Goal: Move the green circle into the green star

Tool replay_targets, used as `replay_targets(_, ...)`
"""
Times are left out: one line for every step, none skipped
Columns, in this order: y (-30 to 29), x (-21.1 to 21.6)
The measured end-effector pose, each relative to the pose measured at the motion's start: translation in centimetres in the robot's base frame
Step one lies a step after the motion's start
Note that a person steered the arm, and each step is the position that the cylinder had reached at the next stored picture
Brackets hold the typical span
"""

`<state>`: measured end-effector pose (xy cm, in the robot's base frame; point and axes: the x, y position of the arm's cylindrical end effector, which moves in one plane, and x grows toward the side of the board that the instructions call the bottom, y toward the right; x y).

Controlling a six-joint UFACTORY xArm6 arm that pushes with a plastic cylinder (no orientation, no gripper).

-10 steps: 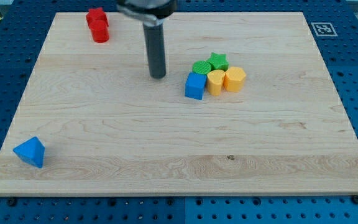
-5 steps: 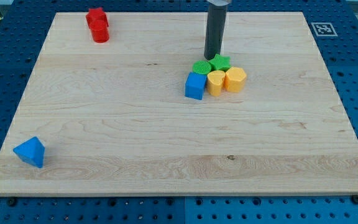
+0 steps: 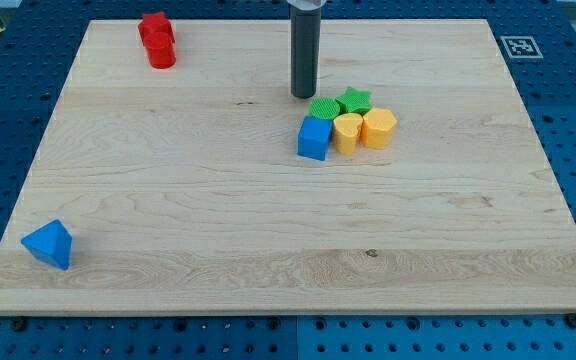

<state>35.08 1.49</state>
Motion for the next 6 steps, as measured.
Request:
replay_targets(0.0, 1.1)
replay_targets(1.2, 1.5)
replay_targets(1.5, 1.9)
replay_targets(1.5, 1.9)
replay_targets(-0.9, 1.4)
replay_targets(-4.6, 1.4)
